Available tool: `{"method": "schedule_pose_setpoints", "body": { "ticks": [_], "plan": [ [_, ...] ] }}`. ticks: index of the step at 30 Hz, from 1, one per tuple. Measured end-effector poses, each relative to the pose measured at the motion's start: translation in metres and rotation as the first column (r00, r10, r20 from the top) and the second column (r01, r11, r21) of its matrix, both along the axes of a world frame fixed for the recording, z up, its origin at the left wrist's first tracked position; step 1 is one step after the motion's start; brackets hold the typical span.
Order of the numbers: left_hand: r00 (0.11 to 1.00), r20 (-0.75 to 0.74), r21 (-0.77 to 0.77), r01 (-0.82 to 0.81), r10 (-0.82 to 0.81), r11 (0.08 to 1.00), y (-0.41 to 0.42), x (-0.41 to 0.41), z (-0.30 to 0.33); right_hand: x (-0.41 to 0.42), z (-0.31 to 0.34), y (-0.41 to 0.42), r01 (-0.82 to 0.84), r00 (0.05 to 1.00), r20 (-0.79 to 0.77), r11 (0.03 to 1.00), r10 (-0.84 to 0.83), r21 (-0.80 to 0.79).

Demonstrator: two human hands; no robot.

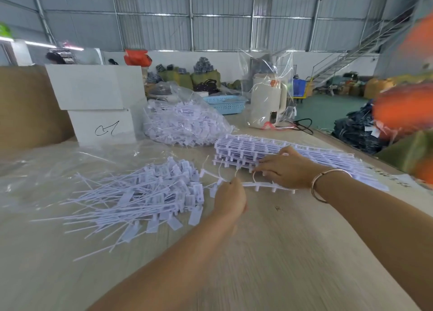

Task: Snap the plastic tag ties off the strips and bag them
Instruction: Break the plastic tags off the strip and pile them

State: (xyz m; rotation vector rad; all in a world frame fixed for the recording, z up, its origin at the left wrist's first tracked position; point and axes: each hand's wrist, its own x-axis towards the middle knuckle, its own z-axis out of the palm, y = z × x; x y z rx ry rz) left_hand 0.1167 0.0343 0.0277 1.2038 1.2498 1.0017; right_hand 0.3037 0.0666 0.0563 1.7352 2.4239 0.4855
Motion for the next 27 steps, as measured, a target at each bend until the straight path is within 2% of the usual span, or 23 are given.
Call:
{"method": "schedule_pose_setpoints", "body": {
  "ticks": [2, 4, 5, 8, 11, 13, 15, 19, 20, 23, 27],
  "plan": [
    [0.981, 0.188, -0.154, -0.01, 0.039, 0.988, -0.004, -0.001, -0.003, -0.002, -0.003, -0.004, -0.029, 0.998, 0.053, 0.999, 0.027, 0.027],
    [0.899, 0.434, -0.309, 0.082, 0.063, 0.948, -0.007, 0.006, -0.002, -0.007, -0.005, -0.008, -0.069, 0.997, 0.037, 0.997, 0.067, 0.045],
    [0.865, 0.5, -0.329, 0.147, 0.04, 0.933, -0.009, 0.012, -0.001, -0.009, -0.007, -0.009, -0.092, 0.995, 0.04, 0.995, 0.09, 0.048],
    [0.846, 0.533, -0.321, 0.219, -0.015, 0.921, -0.014, 0.032, -0.003, -0.007, -0.013, -0.01, -0.112, 0.992, 0.068, 0.993, 0.109, 0.042],
    [0.808, 0.587, -0.326, 0.179, 0.05, 0.928, -0.017, 0.05, -0.008, 0.003, -0.014, -0.011, -0.146, 0.989, 0.036, 0.988, 0.145, 0.049],
    [0.77, 0.631, -0.309, 0.135, 0.097, 0.941, -0.018, 0.057, -0.009, 0.012, -0.014, -0.014, -0.163, 0.984, 0.079, 0.986, 0.16, 0.039],
    [0.759, 0.637, -0.311, 0.094, 0.134, 0.946, -0.018, 0.059, -0.007, 0.018, -0.013, -0.019, -0.161, 0.978, 0.14, 0.987, 0.156, 0.028],
    [0.855, 0.511, -0.255, 0.05, 0.09, 0.966, -0.009, 0.044, -0.009, 0.032, -0.013, -0.023, -0.132, 0.956, 0.259, 0.991, 0.134, -0.025],
    [0.865, 0.496, -0.232, 0.047, 0.077, 0.972, -0.007, 0.038, -0.01, 0.034, -0.01, -0.026, -0.139, 0.949, 0.283, 0.99, 0.137, -0.014],
    [0.889, 0.454, -0.182, 0.025, 0.061, 0.983, -0.002, 0.025, -0.012, 0.039, -0.006, -0.027, -0.303, 0.901, 0.362, 0.944, 0.239, 0.131],
    [0.913, 0.408, -0.18, 0.053, 0.026, 0.982, 0.0, 0.029, -0.01, 0.044, -0.014, -0.029, -0.235, 0.916, 0.359, 0.964, 0.177, 0.126]
  ]
}}
